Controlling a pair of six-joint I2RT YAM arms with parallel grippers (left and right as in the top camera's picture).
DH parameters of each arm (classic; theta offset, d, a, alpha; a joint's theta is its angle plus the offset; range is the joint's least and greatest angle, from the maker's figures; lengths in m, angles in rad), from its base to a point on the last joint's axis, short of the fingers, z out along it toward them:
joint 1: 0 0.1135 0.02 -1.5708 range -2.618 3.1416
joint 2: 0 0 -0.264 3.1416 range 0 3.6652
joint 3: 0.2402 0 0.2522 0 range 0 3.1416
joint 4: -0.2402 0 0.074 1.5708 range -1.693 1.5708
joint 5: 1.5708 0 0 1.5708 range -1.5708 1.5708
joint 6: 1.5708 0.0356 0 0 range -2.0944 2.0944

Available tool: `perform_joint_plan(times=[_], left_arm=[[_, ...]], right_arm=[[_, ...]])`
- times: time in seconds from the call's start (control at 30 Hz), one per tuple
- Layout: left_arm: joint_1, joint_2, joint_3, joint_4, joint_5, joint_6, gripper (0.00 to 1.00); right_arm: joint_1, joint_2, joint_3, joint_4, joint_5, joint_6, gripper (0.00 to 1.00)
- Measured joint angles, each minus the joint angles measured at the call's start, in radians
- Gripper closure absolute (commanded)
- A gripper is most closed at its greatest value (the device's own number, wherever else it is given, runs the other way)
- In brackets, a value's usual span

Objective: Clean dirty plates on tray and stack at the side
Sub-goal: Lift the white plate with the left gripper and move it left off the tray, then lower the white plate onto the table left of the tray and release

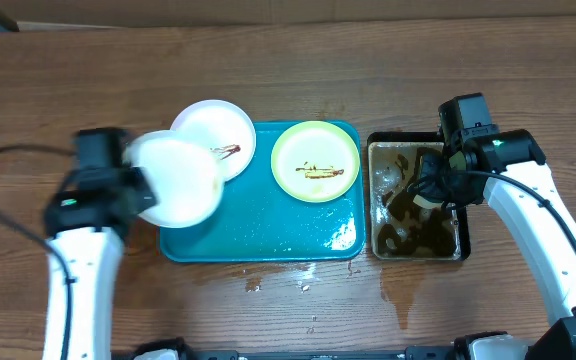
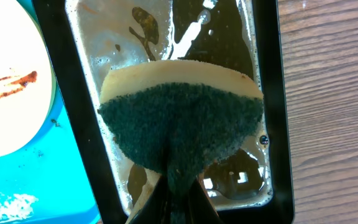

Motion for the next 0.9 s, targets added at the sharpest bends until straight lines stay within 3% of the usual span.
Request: perform_joint_plan(times=[0.2, 0.37, 0.77, 0.9], left_arm=[[0.309, 0.031, 0.001, 0.019, 0.126, -0.014, 0.96], [0.459, 0.1, 0.002, 0.025, 0.157, -0.059, 0.96], [0.51, 0.323, 0.002, 0.133, 0.186, -0.114, 0.96], [0.51, 0.369, 0.002, 0.204, 0.189, -0.121, 0.91]], right_arm=[[0.0, 0.0, 0.0, 0.0, 0.0, 0.001, 0.96], [0.0, 0.0, 0.0, 0.0, 0.0, 0.001, 0.96], [0.0, 0.0, 0.0, -0.008, 0.0, 0.001, 0.96], [0.0, 0.0, 0.0, -0.013, 0.0, 0.0, 0.96]])
